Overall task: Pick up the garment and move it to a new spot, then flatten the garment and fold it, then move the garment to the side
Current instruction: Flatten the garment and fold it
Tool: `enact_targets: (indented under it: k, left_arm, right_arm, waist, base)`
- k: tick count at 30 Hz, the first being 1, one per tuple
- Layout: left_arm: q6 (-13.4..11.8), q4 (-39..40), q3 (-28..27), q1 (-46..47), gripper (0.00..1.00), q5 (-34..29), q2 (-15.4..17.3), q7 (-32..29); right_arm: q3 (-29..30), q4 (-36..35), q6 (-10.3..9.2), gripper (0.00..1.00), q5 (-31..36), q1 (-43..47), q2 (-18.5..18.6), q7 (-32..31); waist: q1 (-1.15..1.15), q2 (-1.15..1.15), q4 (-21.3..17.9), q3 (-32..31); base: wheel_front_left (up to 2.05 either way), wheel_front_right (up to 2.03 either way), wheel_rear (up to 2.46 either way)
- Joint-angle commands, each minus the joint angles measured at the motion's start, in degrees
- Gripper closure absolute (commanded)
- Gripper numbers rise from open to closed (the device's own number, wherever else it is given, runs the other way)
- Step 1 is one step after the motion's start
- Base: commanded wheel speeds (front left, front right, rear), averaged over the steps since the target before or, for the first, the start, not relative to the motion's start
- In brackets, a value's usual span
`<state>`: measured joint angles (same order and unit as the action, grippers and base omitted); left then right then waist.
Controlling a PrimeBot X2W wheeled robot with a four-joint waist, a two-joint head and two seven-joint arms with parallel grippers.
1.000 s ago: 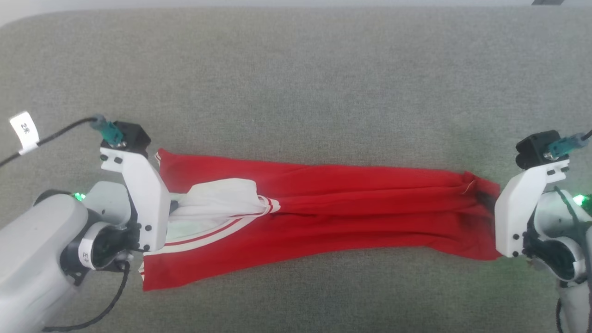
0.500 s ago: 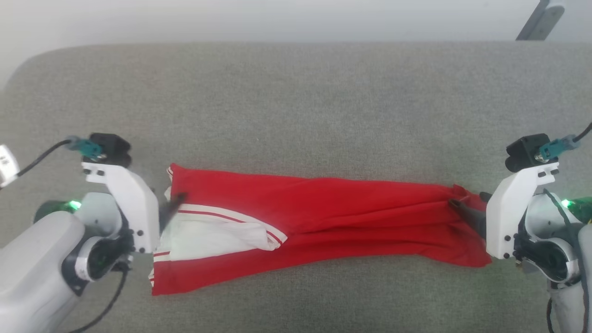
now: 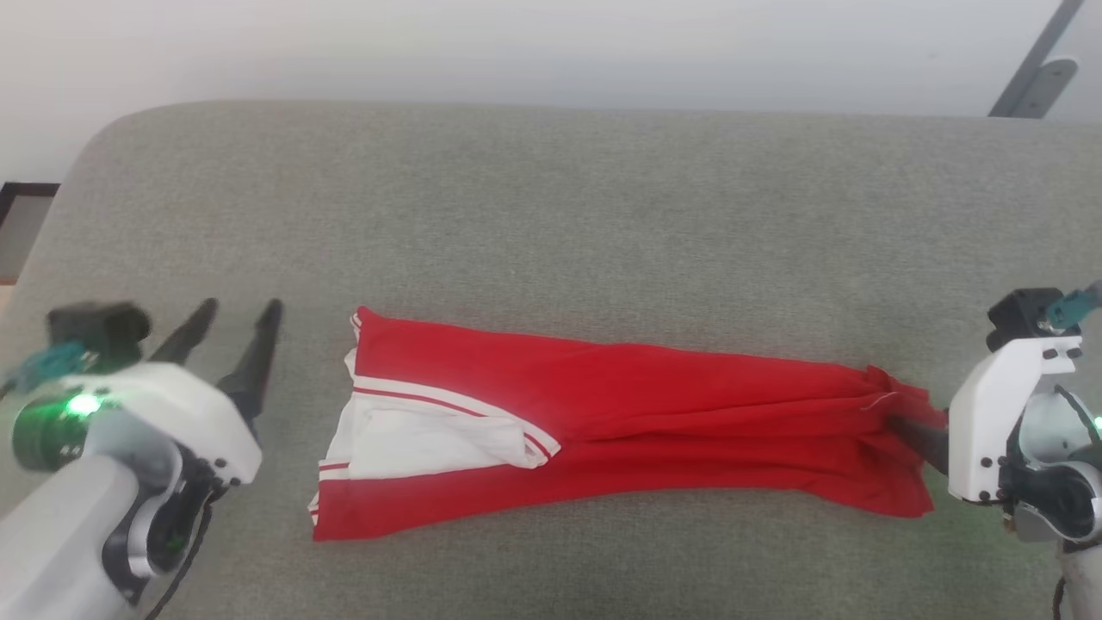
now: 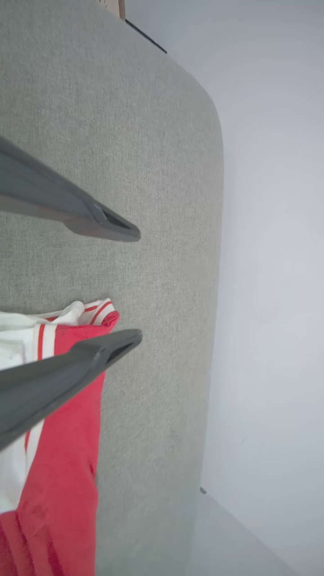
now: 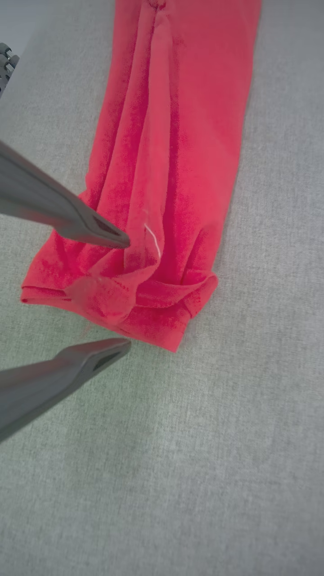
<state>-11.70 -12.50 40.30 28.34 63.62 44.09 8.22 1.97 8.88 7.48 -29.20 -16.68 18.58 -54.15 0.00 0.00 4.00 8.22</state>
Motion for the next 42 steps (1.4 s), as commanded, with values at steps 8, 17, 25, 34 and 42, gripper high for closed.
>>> enact_targets:
  k: [8,17,25,34,42]
  left_arm:
    - [1.09,-1.69,-6.85,-7.27,0.0,-2.09,-2.37,6.9]
    - [5.02,0.73,-26.99,-17.87,0.0,-14.83,-13.11,6.97]
    - [11.74,-0.79,-37.87,-21.1,0.0,-23.17,-21.35,6.99]
    - [16.97,-2.01,-45.76,-21.62,0.0,-27.94,-27.54,6.99]
    - [18.92,-3.19,-48.71,-20.17,0.0,-31.37,-30.33,6.99]
  right_arm:
    - [0.38,6.02,0.02,0.0,-0.5,-1.32,0.02,1.5]
    - [-3.65,14.09,0.02,0.0,-2.6,-3.05,-0.55,4.8]
    - [-7.47,17.37,0.09,1.0,-6.45,-4.33,0.51,7.55]
    - [-4.7,19.01,-0.08,1.0,-8.55,-6.48,4.2,10.5]
    - [1.68,23.42,-0.04,1.0,-7.4,-7.68,10.03,12.46]
  waist:
    - [0.0,0.0,2.21,1.13]
    - [0.0,0.0,4.61,2.1]
    - [0.0,0.0,5.57,2.26]
    - [0.0,0.0,4.78,2.31]
    - [0.0,0.0,3.38,2.97]
  base:
    - [0.0,0.0,0.0]
    - [0.0,0.0,0.0]
    - [0.0,0.0,0.0]
    - [0.0,0.0,0.0]
    - [0.0,0.0,0.0]
